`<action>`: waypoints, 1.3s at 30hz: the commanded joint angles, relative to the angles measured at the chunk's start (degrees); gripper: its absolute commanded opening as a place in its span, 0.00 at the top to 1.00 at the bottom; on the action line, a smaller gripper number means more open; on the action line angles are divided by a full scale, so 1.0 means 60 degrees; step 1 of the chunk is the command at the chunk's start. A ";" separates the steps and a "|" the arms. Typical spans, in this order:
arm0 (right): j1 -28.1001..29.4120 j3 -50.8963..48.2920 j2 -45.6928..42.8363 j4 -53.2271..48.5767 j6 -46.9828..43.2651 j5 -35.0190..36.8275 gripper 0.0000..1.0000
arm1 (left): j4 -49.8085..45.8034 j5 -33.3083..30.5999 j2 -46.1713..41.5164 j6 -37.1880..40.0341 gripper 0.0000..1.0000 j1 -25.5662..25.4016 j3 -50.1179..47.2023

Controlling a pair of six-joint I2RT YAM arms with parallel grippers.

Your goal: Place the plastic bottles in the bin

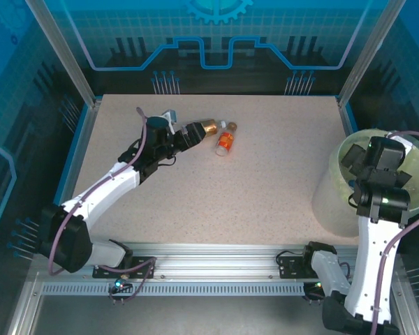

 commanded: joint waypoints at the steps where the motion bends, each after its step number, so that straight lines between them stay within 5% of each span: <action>1: 0.0658 0.0200 -0.0242 0.0694 0.0549 -0.1034 0.00 | -0.0663 0.0040 0.0413 -0.0265 0.01 0.0212 0.0150; 6: 0.1887 0.0038 -0.0465 0.1397 0.0842 -0.1233 0.00 | -0.1203 0.0007 0.0794 0.0107 0.01 0.0253 0.0473; 15: 0.3396 -0.0880 -0.0551 0.3164 0.1233 -0.3863 0.00 | -0.1936 0.0093 0.1864 0.0710 0.01 0.0475 0.1156; 26: 0.6137 -0.1918 -0.0662 0.4547 0.0341 -0.4073 0.00 | -0.2181 0.1552 0.3885 0.1249 0.01 0.0381 0.2521; 39: 0.6910 -0.2056 -0.0582 0.4580 0.0261 -0.2980 0.00 | -0.3357 -0.1230 0.6732 0.4258 0.01 -0.1123 0.5526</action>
